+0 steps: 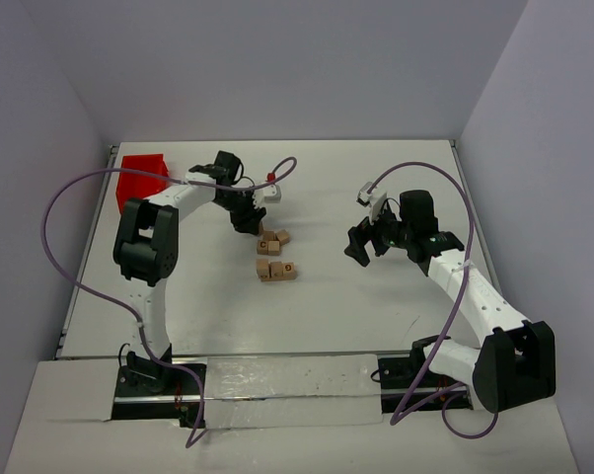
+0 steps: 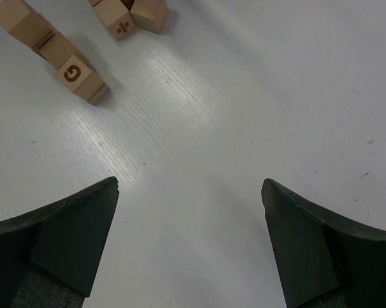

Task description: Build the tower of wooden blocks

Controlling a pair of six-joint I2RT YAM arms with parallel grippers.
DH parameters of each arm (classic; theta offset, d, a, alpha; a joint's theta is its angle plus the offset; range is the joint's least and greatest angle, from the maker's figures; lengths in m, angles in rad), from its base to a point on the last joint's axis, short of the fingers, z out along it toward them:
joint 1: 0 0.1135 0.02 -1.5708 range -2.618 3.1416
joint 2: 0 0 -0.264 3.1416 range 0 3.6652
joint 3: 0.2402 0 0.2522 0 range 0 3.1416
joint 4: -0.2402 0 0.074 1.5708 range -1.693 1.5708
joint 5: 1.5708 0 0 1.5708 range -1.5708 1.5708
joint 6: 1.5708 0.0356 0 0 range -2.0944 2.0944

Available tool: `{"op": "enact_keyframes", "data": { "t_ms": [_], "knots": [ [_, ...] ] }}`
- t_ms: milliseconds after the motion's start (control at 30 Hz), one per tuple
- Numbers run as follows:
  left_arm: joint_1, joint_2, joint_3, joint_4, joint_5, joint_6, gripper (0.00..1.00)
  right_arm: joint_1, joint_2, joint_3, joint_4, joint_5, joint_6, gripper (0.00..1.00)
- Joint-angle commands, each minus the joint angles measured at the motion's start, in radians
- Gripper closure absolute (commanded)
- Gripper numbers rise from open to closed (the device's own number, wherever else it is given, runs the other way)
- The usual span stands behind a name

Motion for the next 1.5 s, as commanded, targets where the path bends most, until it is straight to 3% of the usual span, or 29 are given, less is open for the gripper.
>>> {"op": "enact_keyframes", "data": {
  "t_ms": [0, 100, 267, 367, 1167, 1467],
  "knots": [
    [-0.008, 0.012, 0.023, 0.017, -0.004, 0.015, 0.52, -0.005, 0.0, 0.003, 0.027, -0.004, -0.003, 0.0],
    [-0.014, 0.012, 0.014, 0.015, -0.015, 0.026, 0.57, -0.004, 0.004, 0.003, 0.029, -0.007, -0.002, 0.0],
    [-0.021, -0.001, -0.01, 0.02, -0.031, 0.031, 0.89, -0.005, 0.009, 0.009, 0.026, -0.005, -0.005, 0.0],
    [-0.021, -0.023, -0.037, 0.041, -0.032, 0.018, 1.0, -0.006, 0.006, 0.004, 0.027, -0.001, -0.005, 0.0],
    [-0.007, -0.277, 0.101, -0.18, 0.002, -0.059, 1.0, -0.004, -0.035, -0.002, 0.024, -0.005, -0.006, 0.0],
    [-0.106, -0.45, 0.001, -0.194, -0.038, -0.157, 1.0, -0.005, -0.034, 0.001, 0.024, -0.009, -0.005, 0.0]
  ]
}}
